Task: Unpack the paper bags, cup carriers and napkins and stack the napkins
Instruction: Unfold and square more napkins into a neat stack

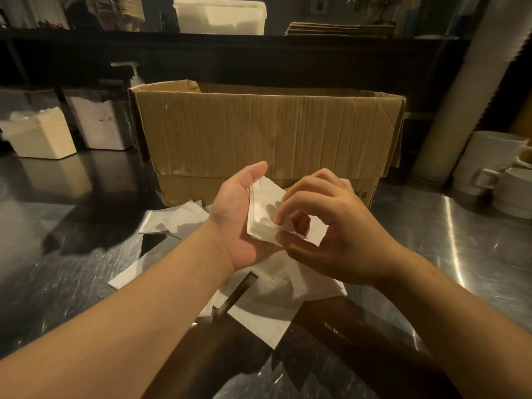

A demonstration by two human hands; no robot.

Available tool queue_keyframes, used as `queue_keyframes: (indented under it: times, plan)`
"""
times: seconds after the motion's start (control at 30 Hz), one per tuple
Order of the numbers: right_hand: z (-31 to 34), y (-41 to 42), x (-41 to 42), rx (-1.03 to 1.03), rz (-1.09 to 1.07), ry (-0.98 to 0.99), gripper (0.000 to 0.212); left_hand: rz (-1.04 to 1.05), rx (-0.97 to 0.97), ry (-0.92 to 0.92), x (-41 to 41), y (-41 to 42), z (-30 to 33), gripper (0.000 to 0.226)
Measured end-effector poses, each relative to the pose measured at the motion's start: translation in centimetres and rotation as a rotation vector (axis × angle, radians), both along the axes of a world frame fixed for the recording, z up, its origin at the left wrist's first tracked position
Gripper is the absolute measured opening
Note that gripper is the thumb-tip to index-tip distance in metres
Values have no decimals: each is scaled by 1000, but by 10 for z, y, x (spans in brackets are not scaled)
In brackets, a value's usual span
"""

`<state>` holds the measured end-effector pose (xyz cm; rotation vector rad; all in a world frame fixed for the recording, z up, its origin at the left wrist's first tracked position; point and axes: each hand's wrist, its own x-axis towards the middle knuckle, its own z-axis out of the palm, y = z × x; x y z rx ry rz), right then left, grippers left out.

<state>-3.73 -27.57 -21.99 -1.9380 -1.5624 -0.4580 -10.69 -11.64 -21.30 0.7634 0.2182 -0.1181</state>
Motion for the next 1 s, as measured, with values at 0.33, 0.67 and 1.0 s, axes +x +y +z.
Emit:
queue_keyframes:
  times: [0.33, 0.67, 1.0]
  plan:
    - [29, -17, 5, 357, 436, 999, 3, -14, -4, -41, 9, 7, -3, 49]
    - [16, -7, 5, 120, -45, 706, 11, -329, 98, -174, 6, -2, -12, 75]
    - [12, -3, 1, 163, -176, 433, 14, -187, 93, -115, 5, -5, -10, 42]
